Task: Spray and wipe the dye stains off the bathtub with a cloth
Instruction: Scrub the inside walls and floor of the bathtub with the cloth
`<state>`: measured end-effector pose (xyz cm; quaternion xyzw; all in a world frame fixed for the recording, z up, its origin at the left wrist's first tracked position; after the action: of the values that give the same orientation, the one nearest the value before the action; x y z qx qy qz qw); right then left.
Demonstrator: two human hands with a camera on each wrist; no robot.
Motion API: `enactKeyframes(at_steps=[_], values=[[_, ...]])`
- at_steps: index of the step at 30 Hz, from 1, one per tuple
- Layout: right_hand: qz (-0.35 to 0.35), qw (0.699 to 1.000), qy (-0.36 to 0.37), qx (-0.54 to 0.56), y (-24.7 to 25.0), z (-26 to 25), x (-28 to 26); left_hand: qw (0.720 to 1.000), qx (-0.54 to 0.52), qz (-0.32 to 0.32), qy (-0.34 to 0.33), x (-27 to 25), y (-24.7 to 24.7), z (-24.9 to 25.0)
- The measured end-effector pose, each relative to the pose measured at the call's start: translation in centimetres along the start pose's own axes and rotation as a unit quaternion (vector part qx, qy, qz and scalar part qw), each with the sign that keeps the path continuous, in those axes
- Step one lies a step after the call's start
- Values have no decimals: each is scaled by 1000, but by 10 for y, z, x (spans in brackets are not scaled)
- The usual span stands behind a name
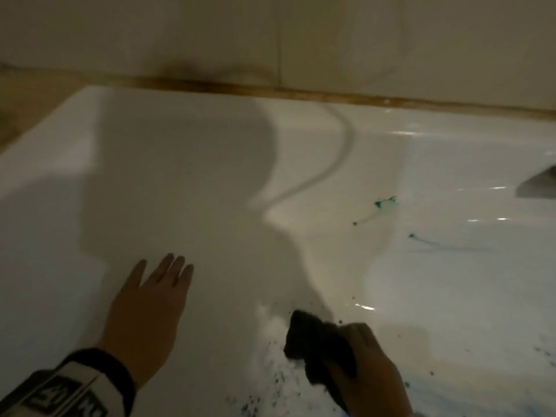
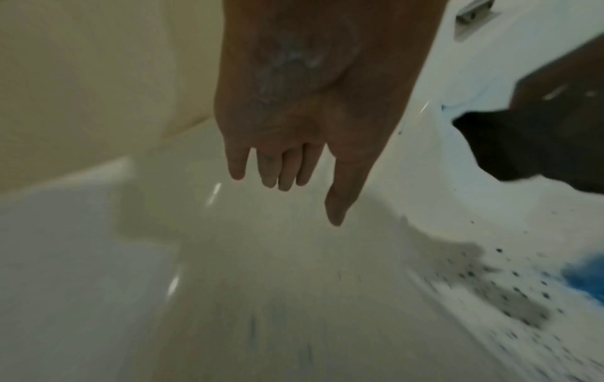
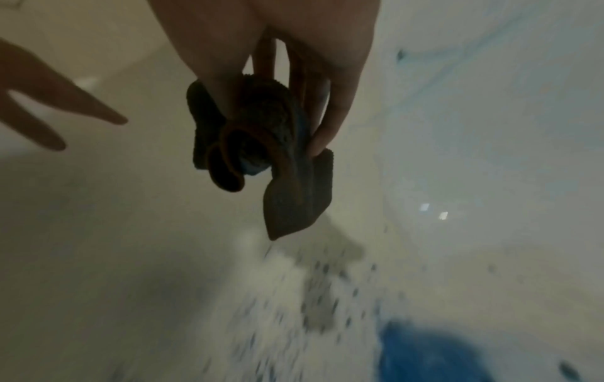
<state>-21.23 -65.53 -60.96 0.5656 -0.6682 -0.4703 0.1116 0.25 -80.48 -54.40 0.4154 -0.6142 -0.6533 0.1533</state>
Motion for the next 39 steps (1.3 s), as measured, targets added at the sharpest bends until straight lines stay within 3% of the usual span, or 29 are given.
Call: enactKeyframes(at_steps=[1,4,7,10,15,17,18,20,22,24,26,28,30,32,34,37,39], values=[[26,998,-19,45,28,5,5,999,20,48,16,9,26,5],[84,988,-100,88,104,40,27,974,84,197,-77,54,107,58],[132,969,-156,137,154,81,32,946,76,261,-178,93,159,125],[148,964,-165,148,187,113,31,924,85,283,-242,131,200,186],[203,961,-125,142,233,130,35,929,93,252,-255,177,229,242],[237,952,-115,159,249,132,41,919,-24,267,-287,170,224,258],[248,946,-110,177,254,131,45,910,-148,263,-283,165,219,260],[268,937,-70,214,264,116,54,870,-417,182,-191,165,192,257],[264,939,-3,219,264,87,61,778,-617,73,-96,168,152,266],[215,958,46,184,254,61,67,692,-717,23,-78,170,134,278],[176,970,92,140,260,47,68,653,-756,33,-34,174,124,272],[253,950,180,26,300,42,58,662,-743,96,39,176,114,250],[300,925,172,-155,338,53,60,719,-665,180,95,169,112,225],[202,929,62,-303,355,92,84,752,-593,255,136,156,118,206],[114,913,4,-391,354,129,99,759,-546,321,149,145,127,194],[99,914,20,-393,348,136,111,754,-504,383,176,149,131,186],[124,914,41,-384,349,132,116,774,-473,372,196,159,128,191]])
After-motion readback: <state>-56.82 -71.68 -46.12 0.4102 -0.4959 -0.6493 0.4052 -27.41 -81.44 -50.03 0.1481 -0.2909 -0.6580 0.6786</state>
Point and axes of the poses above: each hand's wrist, its own x-axis towards the middle knuckle, its own y-axis out of the back of the hand, z = x × y, the point moved 10 cm from there along x, towards the middle knuckle, and after that the axes turned 7 degrees about -y, right-handed, at the moved point
